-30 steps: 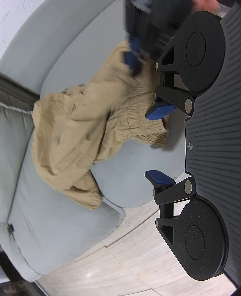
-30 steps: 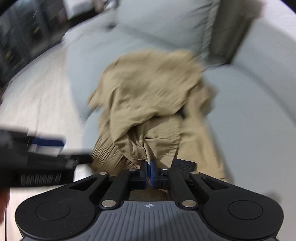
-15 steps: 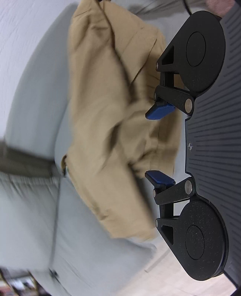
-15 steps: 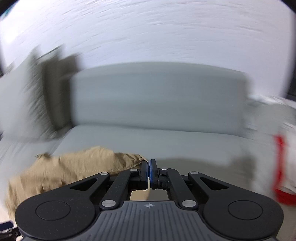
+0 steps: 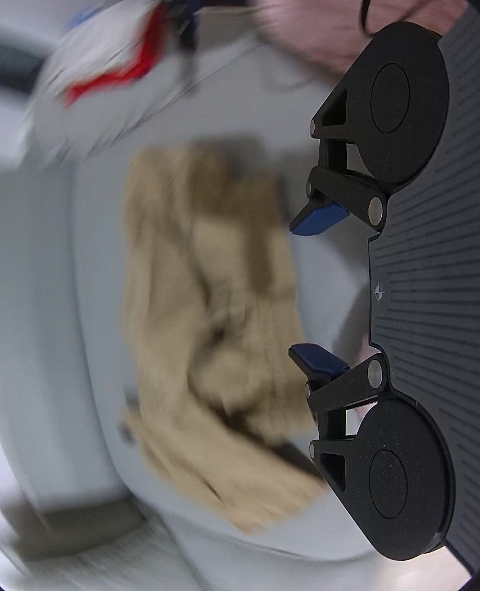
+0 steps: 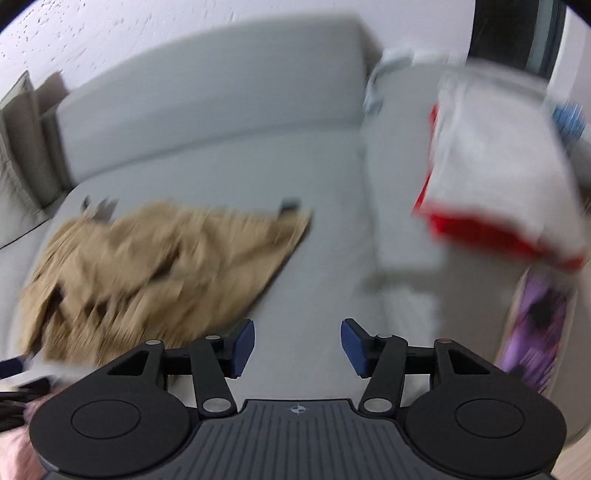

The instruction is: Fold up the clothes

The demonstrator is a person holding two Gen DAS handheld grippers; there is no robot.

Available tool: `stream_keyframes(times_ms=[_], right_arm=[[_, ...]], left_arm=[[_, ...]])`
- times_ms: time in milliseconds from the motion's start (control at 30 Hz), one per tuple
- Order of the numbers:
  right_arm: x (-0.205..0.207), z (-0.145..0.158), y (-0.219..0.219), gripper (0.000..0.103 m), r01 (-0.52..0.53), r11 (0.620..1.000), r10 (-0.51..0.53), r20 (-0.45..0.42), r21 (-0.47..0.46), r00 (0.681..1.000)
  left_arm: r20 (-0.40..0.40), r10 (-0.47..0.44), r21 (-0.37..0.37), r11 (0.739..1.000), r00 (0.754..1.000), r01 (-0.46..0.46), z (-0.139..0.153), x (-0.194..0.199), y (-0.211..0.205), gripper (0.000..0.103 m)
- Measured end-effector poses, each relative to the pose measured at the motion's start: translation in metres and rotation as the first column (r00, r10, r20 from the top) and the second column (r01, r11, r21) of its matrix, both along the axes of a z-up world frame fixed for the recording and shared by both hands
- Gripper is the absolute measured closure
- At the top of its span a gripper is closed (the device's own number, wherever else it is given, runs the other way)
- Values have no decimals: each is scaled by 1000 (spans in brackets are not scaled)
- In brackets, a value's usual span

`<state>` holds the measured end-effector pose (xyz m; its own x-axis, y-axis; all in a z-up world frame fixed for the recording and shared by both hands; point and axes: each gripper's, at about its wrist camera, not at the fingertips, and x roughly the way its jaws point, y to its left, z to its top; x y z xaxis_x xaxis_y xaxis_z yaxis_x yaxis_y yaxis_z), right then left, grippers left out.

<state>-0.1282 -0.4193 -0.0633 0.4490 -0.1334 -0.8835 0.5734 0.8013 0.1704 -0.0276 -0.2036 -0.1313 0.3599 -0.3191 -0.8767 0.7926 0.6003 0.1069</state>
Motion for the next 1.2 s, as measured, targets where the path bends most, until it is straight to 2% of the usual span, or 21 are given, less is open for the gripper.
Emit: stream_keyframes(times_ms=[100,167,367,467,533,600,633,733,800,833,867,900,933,967,1000,1033,1100,1200], right_arm=[[-11,-16,12,46,-1,998,1,-1,64,1000],[-17,-21,16,45,-2,997,2,-2,82,1000],[-41,-33,10,42,35,994,-35,1,99,999],[-47,-39,2,41,65,990,-65,-1,122,998],[-48,-45,-3,41,84,987,-84,-4,136,996],[-51,-46,-7,41,93,986,-93,-1,142,996],[-52,-46,-8,41,93,985,-95,3,144,995],[-54,-44,-10,41,92,984,-95,12,151,995],[-56,-44,-9,41,94,984,-97,13,149,995],[-57,-44,-8,41,94,985,-97,14,147,995],[-58,-43,-8,41,95,985,-98,15,146,995],[-58,-43,-8,41,96,985,-99,16,146,995],[-62,-41,-7,41,98,984,-102,20,146,995],[-64,-40,-6,41,98,984,-103,25,146,994],[-66,-39,-5,41,99,984,-104,31,147,994],[-68,-38,-4,40,99,984,-105,36,148,994],[-73,-34,-4,40,100,984,-108,48,145,993],[-78,-28,-4,41,107,985,-117,66,136,991]], left_arm=[[25,-101,14,995,995,100,-11,-24,-28,31],[16,-128,-1,992,992,128,-22,-32,-48,32],[-43,-25,-29,999,999,23,-46,-14,-78,42],[-49,-10,-9,1000,999,9,-54,-8,-88,43],[-25,-19,28,999,999,20,-58,-8,-94,42],[10,-13,121,993,1000,12,-73,-7,-107,42],[21,-5,138,990,1000,2,-76,-7,-111,42],[53,14,169,985,998,-23,-82,-8,-121,37],[102,-13,243,970,995,-13,-87,-11,-134,32],[112,-24,269,963,993,-7,-89,-11,-139,33],[100,-24,280,960,995,-5,-90,-10,-142,47],[88,-13,295,955,996,-14,-89,-9,-145,72],[91,-8,316,949,996,-21,-90,-8,-148,83],[90,-17,342,940,996,-15,-90,-7,-150,86],[79,-25,355,935,997,-4,-89,-5,-151,94],[64,-23,355,935,998,-1,-86,-3,-152,96],[-7,37,297,954,999,-34,-63,13,-155,97],[-43,92,159,984,995,-84,-8,41,-166,97]])
